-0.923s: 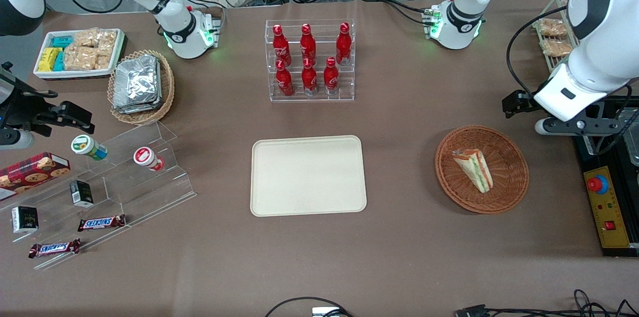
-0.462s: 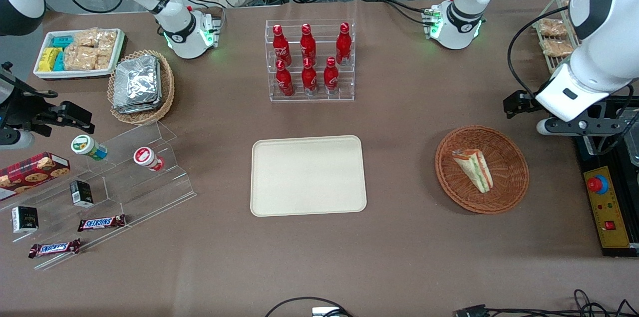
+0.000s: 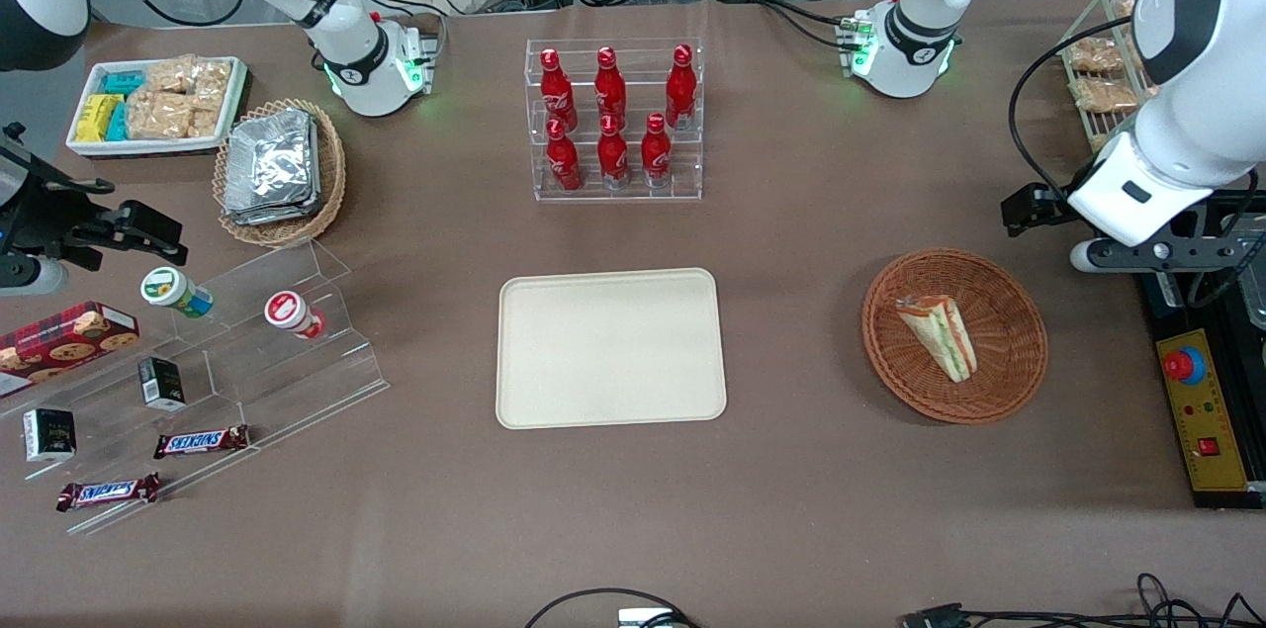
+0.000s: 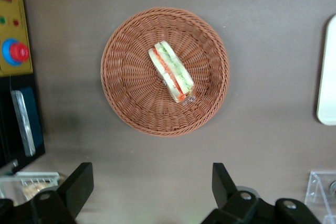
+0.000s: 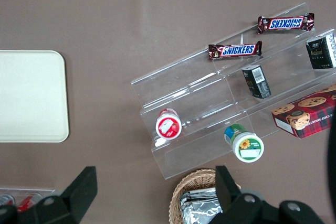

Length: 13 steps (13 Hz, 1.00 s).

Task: Place sandwich from basket to tray
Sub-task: 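Move the left gripper from rest over the wicker basket, then lower the open left gripper around the wrapped sandwich in the basket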

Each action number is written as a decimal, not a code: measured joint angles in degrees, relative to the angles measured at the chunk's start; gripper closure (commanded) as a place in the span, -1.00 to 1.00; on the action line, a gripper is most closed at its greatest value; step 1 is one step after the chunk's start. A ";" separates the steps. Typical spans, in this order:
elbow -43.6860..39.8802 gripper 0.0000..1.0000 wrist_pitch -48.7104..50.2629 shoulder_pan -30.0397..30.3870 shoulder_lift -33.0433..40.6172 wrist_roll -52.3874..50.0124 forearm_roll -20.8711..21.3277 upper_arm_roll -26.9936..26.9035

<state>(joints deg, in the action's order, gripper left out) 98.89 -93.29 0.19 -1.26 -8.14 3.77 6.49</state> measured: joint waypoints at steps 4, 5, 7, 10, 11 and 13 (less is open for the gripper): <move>0.22 -1.00 0.44 0.00 -4.05 -13.97 -3.72 -0.14; 0.48 -1.00 0.31 0.00 -5.53 -16.26 -3.90 -0.14; 1.82 -1.00 -2.15 0.00 -8.21 -18.48 -3.95 -0.15; 5.31 -1.00 -9.46 0.88 -11.21 -19.39 -3.95 -0.60; 6.02 -1.00 -11.80 1.35 -12.68 -19.39 -3.95 -0.78; 6.53 -1.00 -15.55 2.26 -16.18 -19.39 -3.99 -0.80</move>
<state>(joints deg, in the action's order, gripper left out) 105.42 -108.84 2.45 -17.43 -27.53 -0.23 5.69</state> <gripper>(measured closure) 0.000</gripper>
